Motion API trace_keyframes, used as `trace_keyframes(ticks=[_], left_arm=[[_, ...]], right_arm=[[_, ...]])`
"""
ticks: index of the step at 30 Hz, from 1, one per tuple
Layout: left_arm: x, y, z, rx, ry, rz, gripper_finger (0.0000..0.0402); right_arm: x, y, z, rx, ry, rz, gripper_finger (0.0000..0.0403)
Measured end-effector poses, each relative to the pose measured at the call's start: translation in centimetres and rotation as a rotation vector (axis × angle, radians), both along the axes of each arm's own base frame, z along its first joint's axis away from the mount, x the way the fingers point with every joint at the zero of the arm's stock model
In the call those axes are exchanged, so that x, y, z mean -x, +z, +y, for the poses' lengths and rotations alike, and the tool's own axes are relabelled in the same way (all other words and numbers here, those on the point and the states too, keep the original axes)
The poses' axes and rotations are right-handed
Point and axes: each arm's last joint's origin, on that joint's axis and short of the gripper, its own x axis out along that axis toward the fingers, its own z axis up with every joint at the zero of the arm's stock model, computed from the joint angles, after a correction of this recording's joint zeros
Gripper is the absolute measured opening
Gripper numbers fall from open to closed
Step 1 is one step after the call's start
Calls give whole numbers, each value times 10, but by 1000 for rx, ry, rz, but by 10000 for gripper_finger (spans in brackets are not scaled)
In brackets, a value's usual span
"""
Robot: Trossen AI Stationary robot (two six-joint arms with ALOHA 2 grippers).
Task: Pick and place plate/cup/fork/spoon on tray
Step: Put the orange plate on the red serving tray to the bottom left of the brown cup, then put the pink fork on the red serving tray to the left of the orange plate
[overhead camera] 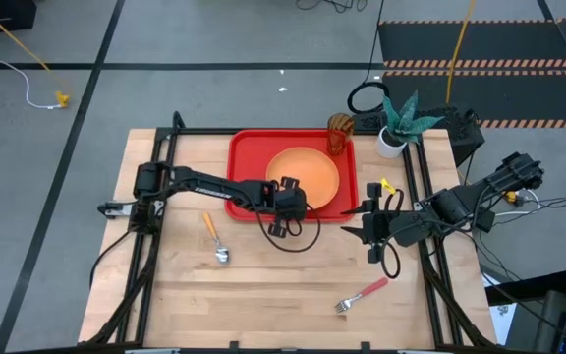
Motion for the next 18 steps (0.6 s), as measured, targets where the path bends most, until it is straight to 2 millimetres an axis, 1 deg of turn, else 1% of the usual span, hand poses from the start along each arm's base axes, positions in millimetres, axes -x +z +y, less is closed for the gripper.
trace_keyframes(ticks=[9, 11, 18], left_arm=[[-2, 2, 3, -1, 35, -38, 35], [-2, 2, 5, 11, 63, -44, 49], [-4, 3, 12, 29, 115, -74, 122]], right_arm=[[0, 0, 0, -4, 1, -6, 151], [0, 0, 0, -4, 1, -6, 151], [0, 0, 0, -27, -12, -10, 151]])
